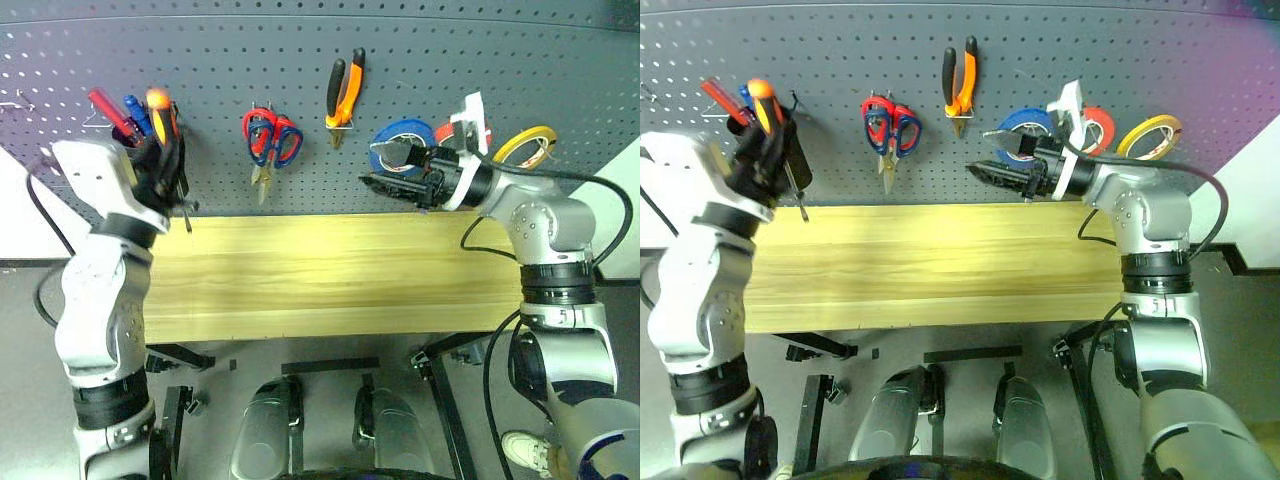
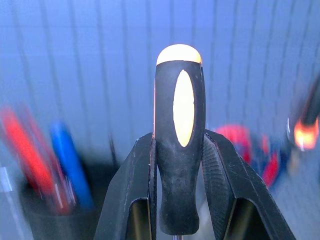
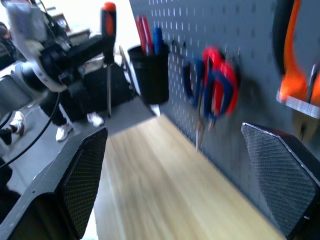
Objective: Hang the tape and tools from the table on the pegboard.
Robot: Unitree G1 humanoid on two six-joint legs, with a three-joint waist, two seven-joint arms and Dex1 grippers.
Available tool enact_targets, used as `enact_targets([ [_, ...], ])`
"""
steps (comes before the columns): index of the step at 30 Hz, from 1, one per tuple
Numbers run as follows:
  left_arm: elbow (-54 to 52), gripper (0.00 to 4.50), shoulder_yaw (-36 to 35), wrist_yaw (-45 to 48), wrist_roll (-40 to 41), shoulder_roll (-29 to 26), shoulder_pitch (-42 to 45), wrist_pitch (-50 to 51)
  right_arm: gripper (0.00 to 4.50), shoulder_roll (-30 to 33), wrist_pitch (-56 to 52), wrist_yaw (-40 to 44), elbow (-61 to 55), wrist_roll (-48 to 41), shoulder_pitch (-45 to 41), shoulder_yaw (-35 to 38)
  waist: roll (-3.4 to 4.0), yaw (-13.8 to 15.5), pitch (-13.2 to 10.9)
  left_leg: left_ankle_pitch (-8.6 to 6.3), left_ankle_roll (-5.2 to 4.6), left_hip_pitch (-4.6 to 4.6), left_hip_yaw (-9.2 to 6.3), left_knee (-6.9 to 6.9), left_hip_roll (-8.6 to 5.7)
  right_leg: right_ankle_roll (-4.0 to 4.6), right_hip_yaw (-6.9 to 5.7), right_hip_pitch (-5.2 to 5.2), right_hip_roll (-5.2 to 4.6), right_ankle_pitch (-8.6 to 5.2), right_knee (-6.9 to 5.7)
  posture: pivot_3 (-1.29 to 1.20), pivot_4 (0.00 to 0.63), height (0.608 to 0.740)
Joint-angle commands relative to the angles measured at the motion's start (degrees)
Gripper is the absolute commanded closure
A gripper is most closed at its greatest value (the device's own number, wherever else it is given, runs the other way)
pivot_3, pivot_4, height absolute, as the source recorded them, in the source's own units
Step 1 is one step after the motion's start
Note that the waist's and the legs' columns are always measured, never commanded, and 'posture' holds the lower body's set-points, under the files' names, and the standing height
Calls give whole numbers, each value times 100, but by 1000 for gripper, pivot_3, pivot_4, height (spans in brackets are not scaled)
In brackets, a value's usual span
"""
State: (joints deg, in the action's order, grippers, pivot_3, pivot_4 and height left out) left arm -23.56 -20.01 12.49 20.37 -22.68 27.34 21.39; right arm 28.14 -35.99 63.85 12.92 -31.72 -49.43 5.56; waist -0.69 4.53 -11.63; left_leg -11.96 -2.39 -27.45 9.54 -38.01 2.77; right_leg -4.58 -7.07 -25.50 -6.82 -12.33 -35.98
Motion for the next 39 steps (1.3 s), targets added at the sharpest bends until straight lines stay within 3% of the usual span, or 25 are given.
enact_targets([
  [1, 354, 3601, -94, -85, -132, -279, 834, -398, 0, -27, 131, -13, -113, -194, -258, 186, 1, 55, 52, 0, 0, 0, 8, 1, -1, -1, 0, 0, 1, 0, 3, 233, 60, 740],
  [8, 1941, 3601, 23, 23, -418, -443, 1935, -1311, 0, -59, 152, -165, -395, -252, -238, 149, 17, 66, 207, -1, 2, 1, 13, 4, -3, -3, -3, 6, 6, 0, 11, 187, 40, 740],
  [22, 5047, 3601, 87, 237, -768, -269, 2268, -3314, 0, 320, 12, -475, -1246, -172, 301, 88, -6, -32, 318, 3, 0, 7, 9, -2, -1, -2, -3, 11, 9, 1, 7, 103, 41, 740],
  [24, 5204, 2880, 62, 174, -768, -237, 2242, -3441, 0, 370, -14, -514, -1314, -207, 345, 113, -15, -93, 338, 4, -3, 7, 8, -2, -2, -2, -3, 13, 9, 1, 8, 99, 41, 740],
  [29, 4597, 1312, 157, 814, -436, -250, 1788, -3619, 0, 474, -87, -591, -1458, -323, 448, 243, -20, -232, 353, 6, -8, 9, 5, -8, 0, -3, -3, 13, 8, 1, 0, 99, 45, 740],
  [34, 3341, 1312, 117, 1999, 407, -514, 755, -3143, 0, 666, -160, -595, -1537, -386, 712, 301, -22, -286, 360, 9, -12, 24, -1, -8, 4, -2, 6, 18, 8, 1, -7, 120, 49, 740],
  [39, 2599, 1312, 543, 3593, 1162, -1198, -277, -1834, 0, 818, -282, -507, -1611, -384, 1212, 184, -18, -255, 385, 2, -1, 40, -2, -9, 8, -2, 8, 31, 6, 1, -11, 132, 48, 740],
])
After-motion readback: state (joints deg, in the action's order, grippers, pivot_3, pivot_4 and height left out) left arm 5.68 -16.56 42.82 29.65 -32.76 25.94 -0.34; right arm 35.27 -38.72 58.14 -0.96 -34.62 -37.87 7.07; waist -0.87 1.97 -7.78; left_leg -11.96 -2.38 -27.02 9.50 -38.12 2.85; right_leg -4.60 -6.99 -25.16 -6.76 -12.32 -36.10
